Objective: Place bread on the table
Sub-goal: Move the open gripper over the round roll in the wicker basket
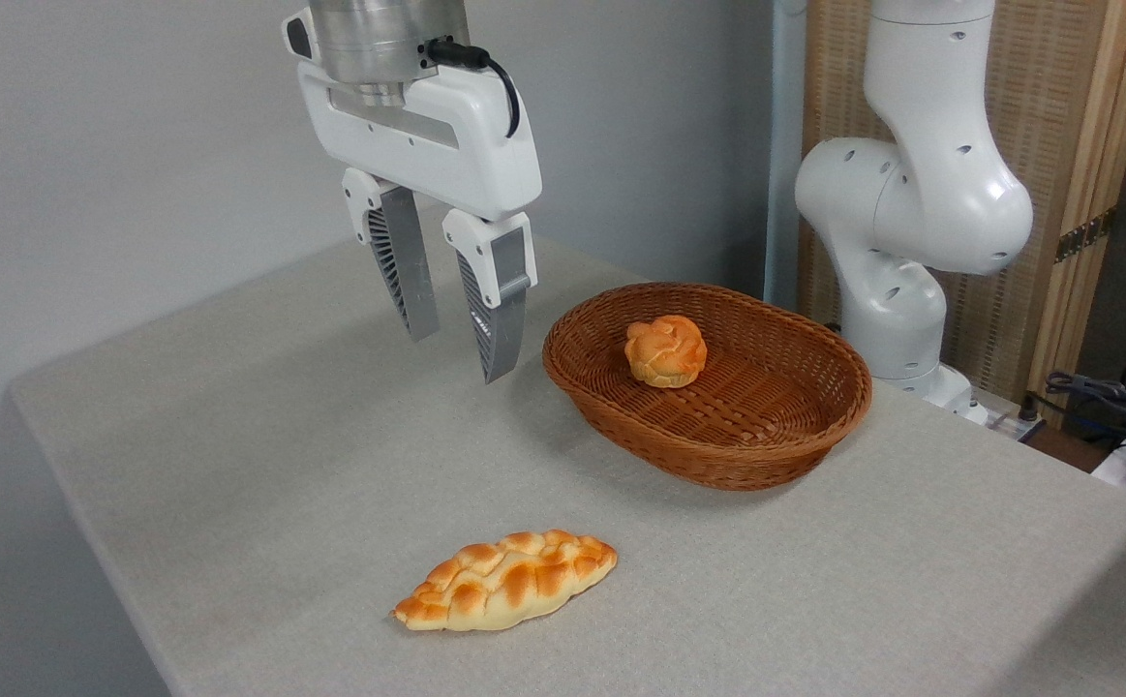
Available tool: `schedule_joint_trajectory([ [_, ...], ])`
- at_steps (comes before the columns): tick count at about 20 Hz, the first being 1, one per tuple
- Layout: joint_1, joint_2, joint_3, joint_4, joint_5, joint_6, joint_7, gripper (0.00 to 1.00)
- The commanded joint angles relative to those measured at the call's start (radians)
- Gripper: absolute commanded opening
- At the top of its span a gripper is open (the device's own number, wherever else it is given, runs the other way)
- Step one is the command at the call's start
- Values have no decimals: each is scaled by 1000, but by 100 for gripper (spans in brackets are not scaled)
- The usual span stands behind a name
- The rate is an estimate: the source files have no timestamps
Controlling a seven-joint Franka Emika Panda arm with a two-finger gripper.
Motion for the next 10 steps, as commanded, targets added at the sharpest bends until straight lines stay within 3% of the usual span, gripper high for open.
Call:
schedule_joint_trajectory([
  [1, 4, -26, 3, -15, -14, -24, 28, 100],
  [10, 4, -54, 5, -39, -12, -50, 46, 100],
])
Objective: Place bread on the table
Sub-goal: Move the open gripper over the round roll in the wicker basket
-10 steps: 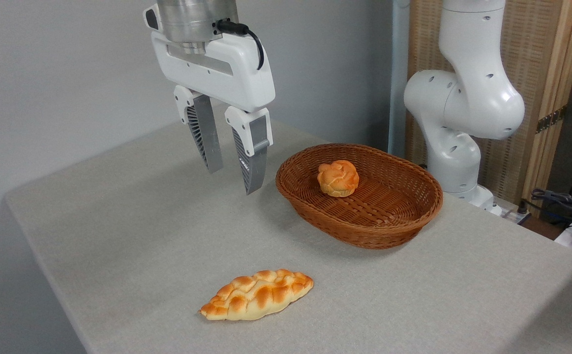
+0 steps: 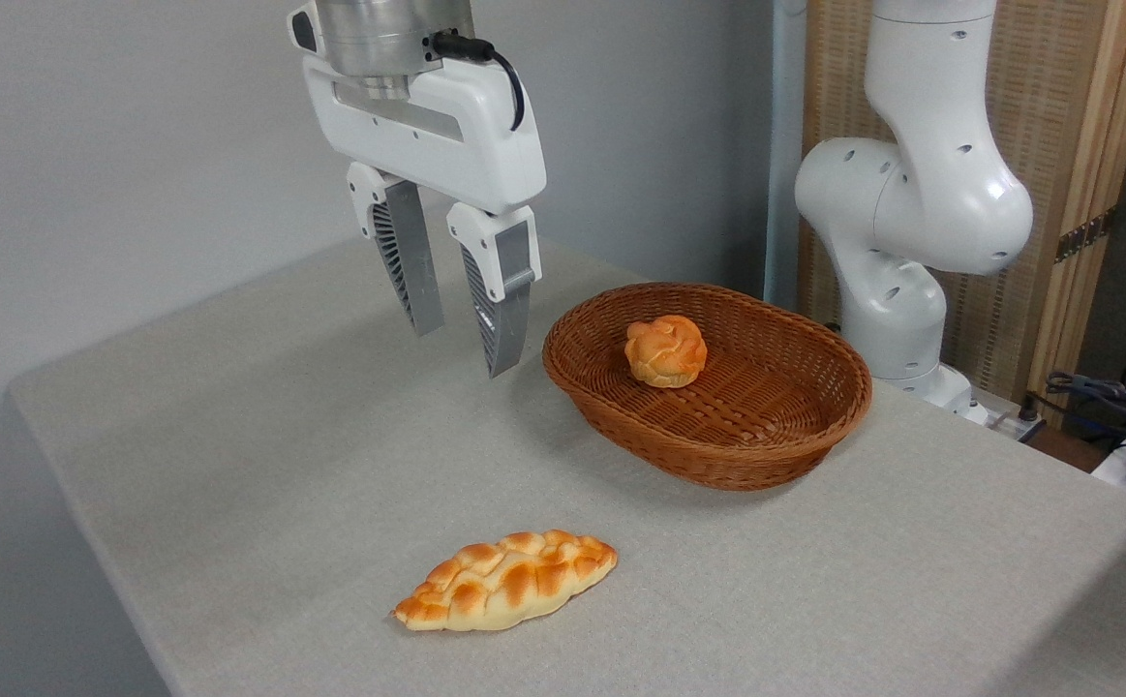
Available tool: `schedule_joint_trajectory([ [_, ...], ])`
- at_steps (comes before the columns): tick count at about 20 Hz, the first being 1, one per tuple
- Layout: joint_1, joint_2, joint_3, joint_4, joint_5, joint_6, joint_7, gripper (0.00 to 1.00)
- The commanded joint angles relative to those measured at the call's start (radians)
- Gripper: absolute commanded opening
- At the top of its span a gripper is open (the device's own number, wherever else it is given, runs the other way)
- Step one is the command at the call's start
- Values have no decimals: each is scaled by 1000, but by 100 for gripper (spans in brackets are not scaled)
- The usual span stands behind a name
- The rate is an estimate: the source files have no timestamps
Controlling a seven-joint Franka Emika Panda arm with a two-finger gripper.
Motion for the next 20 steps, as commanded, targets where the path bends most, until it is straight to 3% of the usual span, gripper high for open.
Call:
schedule_joint_trajectory([
  [1, 3, -68, 5, -73, -14, -50, 50, 100],
  [5, 2, -172, -4, -217, -18, -50, 86, 100],
  [9, -32, -332, -6, -399, -26, -52, 169, 100],
  [13, -134, -430, 0, -524, -26, -53, 170, 100],
  [17, -338, -473, 3, -688, -23, -46, 166, 100],
  [20, -426, -527, 5, -804, -11, 0, 169, 100],
])
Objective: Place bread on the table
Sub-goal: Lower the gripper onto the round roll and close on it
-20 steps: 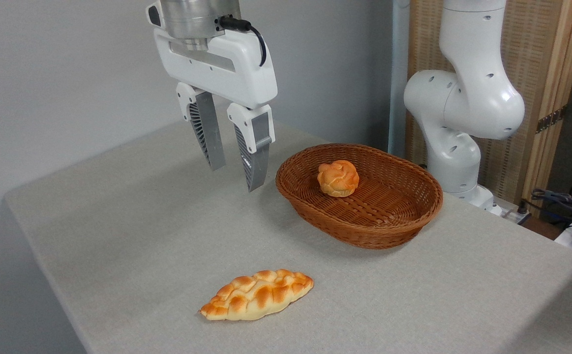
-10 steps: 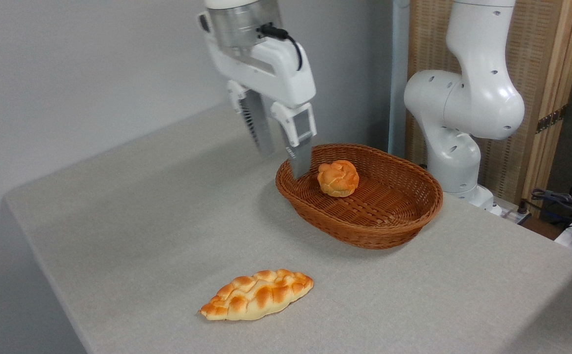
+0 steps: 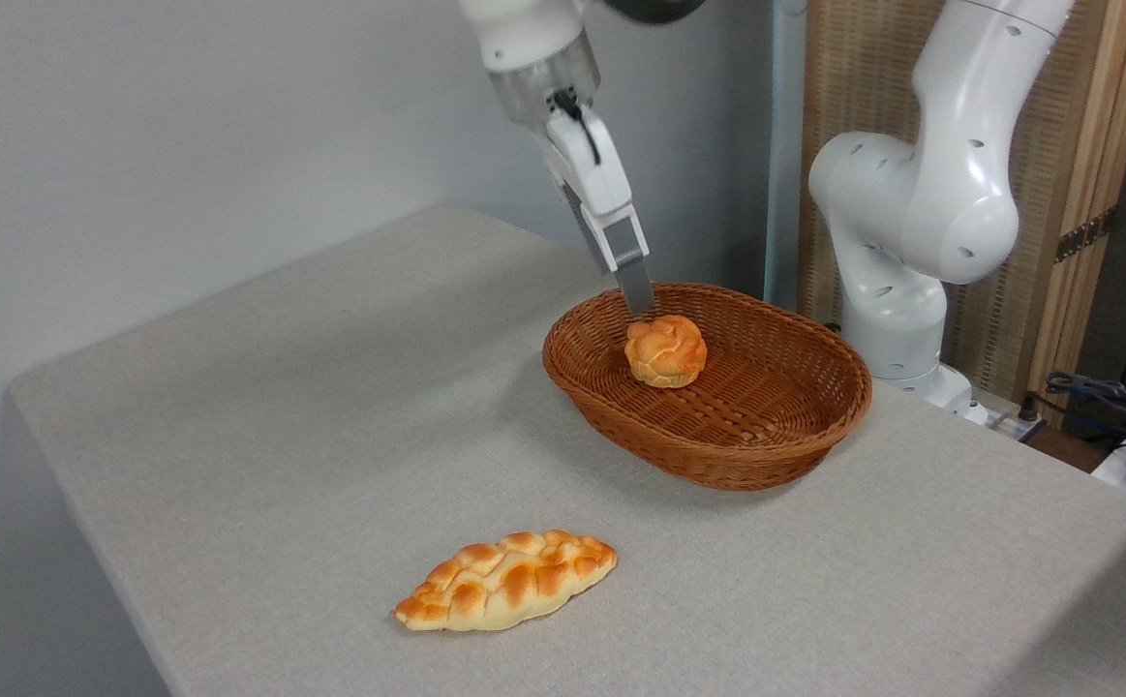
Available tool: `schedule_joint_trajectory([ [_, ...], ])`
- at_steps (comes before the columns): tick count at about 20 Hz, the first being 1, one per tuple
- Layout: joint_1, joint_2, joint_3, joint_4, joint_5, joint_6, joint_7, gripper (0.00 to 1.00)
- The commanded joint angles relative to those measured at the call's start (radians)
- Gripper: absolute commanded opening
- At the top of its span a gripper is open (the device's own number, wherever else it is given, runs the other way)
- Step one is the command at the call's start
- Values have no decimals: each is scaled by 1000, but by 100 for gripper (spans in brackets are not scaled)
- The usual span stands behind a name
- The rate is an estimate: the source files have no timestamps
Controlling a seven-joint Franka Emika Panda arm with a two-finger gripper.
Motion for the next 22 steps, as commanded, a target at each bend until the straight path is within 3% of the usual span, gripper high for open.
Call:
schedule_joint_trajectory([
  [1, -89, -81, 19, -157, 10, 83, 17, 100],
  [4, -104, -93, 21, -227, 18, 152, 19, 100],
  [8, -104, -90, 21, -260, 82, 180, 20, 100],
  [13, -106, -85, 21, -292, 87, 238, 20, 98],
  [17, -106, -82, 19, -293, 87, 244, 25, 42],
  [18, -106, -82, 19, -292, 87, 246, 43, 35],
  [22, -106, -84, 32, -289, 87, 243, 69, 26],
])
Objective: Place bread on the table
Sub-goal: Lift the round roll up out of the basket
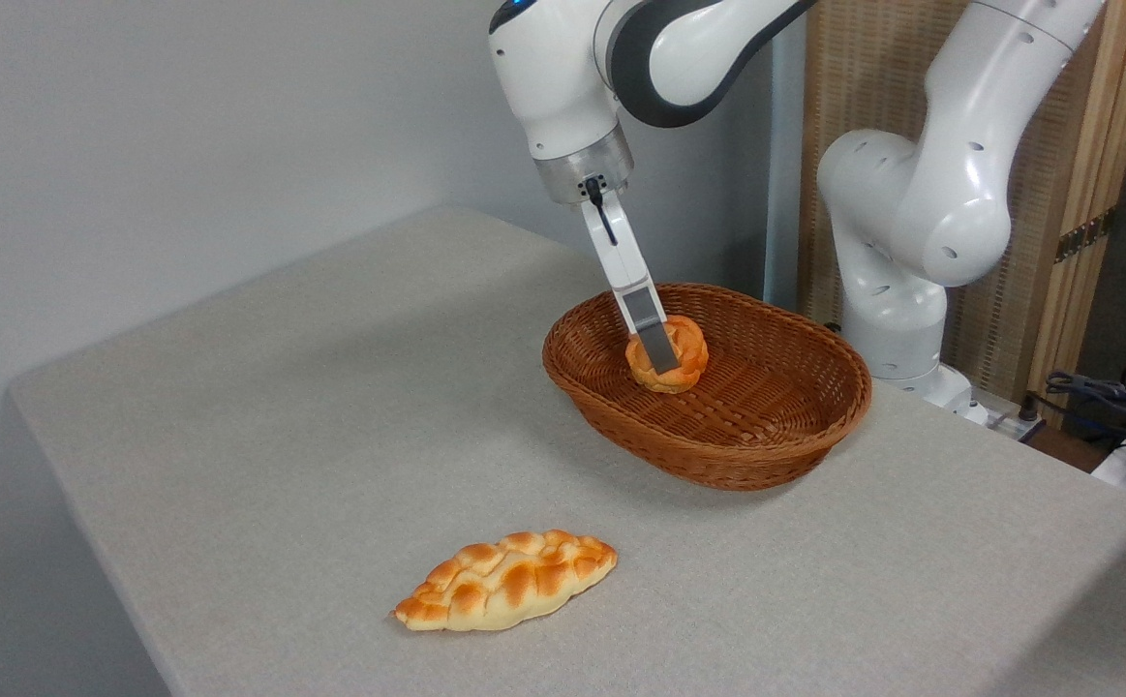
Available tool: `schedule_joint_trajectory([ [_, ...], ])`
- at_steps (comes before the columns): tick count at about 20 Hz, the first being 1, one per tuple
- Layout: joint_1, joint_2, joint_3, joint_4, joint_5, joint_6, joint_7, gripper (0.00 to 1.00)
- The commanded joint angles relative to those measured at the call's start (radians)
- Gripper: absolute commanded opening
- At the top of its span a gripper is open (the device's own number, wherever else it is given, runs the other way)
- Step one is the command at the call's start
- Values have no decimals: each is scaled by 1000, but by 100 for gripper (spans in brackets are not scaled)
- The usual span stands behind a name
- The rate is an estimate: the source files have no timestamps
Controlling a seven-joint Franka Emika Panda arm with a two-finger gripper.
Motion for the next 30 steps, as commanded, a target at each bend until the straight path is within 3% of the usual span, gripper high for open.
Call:
schedule_joint_trajectory([
  [1, -15, -13, 35, -9, 10, 16, 25, 21],
  [5, -15, -14, 38, 3, 10, 9, 26, 2],
  [19, -17, -2, 84, 121, 12, -111, 31, 0],
  [21, -17, 9, 147, 197, 10, -136, 31, 0],
  [26, -19, 192, 197, 431, 1, -119, 22, 0],
  [28, -19, 256, 234, 471, -5, -52, 17, 3],
  [30, -17, 346, 245, 485, -8, 91, -10, 10],
])
